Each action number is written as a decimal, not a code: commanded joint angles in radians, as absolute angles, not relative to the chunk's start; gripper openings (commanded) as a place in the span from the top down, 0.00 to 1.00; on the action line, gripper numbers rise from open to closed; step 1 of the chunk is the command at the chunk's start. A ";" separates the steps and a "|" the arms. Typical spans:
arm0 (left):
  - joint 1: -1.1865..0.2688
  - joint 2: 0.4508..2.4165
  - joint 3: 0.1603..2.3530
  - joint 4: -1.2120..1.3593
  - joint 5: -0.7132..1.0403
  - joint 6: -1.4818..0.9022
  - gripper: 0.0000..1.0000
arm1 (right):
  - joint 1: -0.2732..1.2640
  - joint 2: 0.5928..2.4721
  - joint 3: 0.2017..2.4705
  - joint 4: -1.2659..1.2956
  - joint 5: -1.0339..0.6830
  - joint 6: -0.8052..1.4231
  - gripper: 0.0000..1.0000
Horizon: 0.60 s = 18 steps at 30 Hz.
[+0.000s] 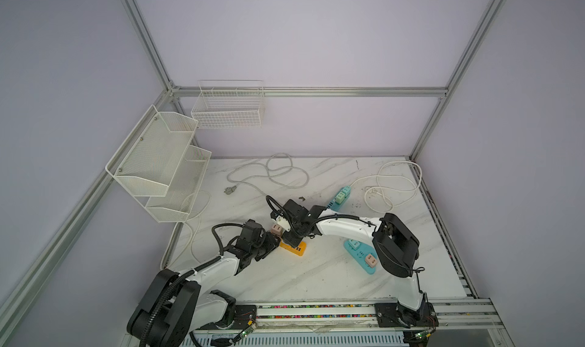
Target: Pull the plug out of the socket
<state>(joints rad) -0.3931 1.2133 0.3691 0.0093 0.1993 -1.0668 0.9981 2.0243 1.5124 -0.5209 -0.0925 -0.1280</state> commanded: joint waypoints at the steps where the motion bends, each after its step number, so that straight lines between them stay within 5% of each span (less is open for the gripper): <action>1: -0.388 1.217 0.379 0.008 0.194 -1.081 0.52 | 1.007 2.034 1.522 -0.551 -0.098 -0.160 0.49; 18: -0.397 1.225 0.370 0.070 0.236 -1.111 0.52 | 1.016 2.033 1.511 -0.542 -0.106 -0.178 0.67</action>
